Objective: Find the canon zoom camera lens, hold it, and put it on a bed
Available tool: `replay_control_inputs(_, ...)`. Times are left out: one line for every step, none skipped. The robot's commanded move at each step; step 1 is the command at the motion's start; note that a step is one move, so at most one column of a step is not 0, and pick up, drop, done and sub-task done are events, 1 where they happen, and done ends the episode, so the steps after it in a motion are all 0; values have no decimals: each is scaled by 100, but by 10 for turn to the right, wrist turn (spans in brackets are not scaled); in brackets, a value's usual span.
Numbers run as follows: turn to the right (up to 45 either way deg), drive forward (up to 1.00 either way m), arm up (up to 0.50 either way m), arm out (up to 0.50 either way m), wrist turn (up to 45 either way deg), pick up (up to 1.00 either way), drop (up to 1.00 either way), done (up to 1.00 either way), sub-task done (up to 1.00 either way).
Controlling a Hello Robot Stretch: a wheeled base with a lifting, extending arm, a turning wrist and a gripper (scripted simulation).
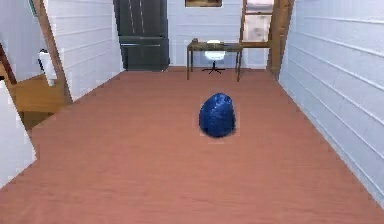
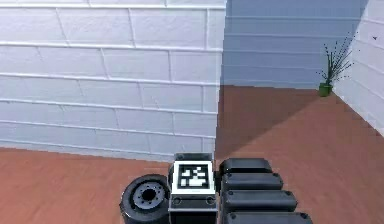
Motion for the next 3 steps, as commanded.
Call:
replay_control_inputs(-270, 0, 0, 0, 0, 0, 0, 0, 0)
replay_control_inputs(0, 100, 0, 0, 0, 0, 0, 0, 0)
replay_control_inputs(0, 100, 0, 0, 0, 0, 0, 0, 0)
